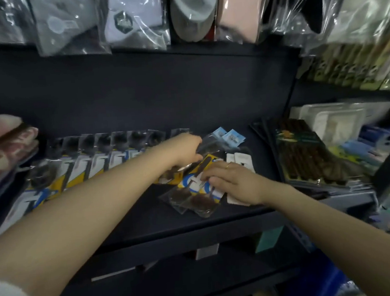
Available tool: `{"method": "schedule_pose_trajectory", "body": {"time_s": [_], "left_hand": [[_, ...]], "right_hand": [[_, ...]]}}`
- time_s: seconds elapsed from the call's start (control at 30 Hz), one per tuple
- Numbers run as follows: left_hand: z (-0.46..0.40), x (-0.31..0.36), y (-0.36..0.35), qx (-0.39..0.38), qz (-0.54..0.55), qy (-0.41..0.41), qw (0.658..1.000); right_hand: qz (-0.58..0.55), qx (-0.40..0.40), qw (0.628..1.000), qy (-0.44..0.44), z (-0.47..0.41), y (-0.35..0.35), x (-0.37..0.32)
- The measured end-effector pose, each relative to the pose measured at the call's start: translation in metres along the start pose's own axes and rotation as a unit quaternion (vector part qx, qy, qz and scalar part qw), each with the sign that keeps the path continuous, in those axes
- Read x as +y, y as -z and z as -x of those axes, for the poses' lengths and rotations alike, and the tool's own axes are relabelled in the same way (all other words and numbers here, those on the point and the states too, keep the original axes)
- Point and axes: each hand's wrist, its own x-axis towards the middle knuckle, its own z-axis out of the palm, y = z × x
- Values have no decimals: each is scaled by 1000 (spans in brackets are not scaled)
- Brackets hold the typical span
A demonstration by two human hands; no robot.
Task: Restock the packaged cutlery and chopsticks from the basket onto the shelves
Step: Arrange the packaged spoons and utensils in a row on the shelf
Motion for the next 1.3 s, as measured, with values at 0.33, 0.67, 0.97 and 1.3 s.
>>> {"method": "schedule_pose_trajectory", "body": {"time_s": [0.33,0.67,0.97,1.3], "left_hand": [[-31,4,-13,-18,48,88,995],[47,-1,28,106,647,127,744],[119,-13,25,110,620,97,771],[137,-18,9,153,463,176,855]], "right_hand": [[82,116,989,-49,-9,-15,32],[-136,176,974,-47,-45,8,13],[-585,83,806,-33,-71,37,-83],[-547,199,798,-153,-79,41,-77]]}}
